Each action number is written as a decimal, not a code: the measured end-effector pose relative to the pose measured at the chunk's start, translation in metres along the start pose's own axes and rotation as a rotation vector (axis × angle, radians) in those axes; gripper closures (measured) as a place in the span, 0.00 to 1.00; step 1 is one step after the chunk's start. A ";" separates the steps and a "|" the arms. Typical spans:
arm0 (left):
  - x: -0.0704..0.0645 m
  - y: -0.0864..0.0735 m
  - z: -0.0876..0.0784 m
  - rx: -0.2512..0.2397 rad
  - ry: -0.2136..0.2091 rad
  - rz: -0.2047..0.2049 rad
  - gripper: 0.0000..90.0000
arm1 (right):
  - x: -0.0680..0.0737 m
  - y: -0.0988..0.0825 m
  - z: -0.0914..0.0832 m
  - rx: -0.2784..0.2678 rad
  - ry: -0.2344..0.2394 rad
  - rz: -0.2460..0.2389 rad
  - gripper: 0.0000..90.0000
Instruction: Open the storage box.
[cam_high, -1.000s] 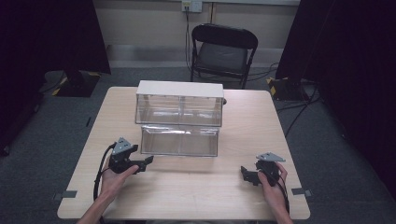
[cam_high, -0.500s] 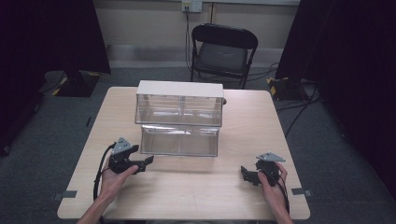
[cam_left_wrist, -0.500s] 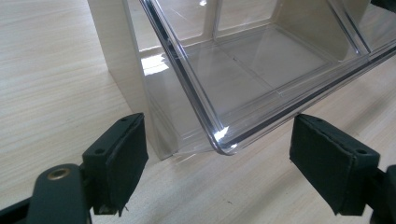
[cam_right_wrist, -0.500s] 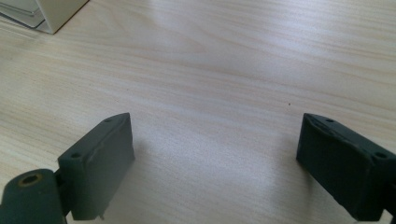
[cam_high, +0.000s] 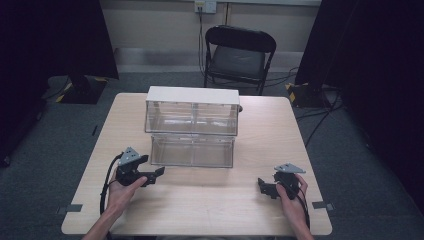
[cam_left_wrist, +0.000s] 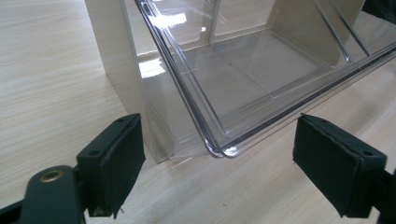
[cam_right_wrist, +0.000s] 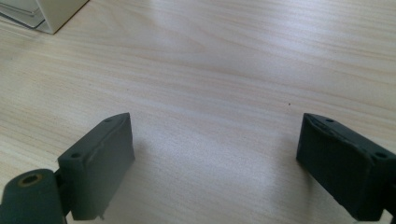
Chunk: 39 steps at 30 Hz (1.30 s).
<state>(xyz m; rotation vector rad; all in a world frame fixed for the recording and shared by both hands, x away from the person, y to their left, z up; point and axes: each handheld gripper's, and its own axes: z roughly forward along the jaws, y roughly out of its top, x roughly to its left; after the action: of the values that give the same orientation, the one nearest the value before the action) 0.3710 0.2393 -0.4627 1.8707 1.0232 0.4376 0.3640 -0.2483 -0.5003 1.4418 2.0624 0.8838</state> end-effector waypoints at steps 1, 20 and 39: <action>0.000 0.000 0.000 0.000 0.000 0.000 0.18 | 0.000 0.000 0.000 0.000 0.000 0.000 0.11; -0.001 0.008 -0.003 -0.015 -0.006 -0.015 0.17 | 0.000 0.000 0.000 0.000 0.000 0.001 0.11; -0.004 0.016 -0.003 0.017 -0.020 0.024 0.17 | 0.000 0.000 0.000 0.000 0.000 0.001 0.11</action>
<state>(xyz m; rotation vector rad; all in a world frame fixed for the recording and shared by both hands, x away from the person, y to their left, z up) 0.3740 0.2337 -0.4476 1.9006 0.9949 0.4244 0.3639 -0.2482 -0.5003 1.4428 2.0622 0.8839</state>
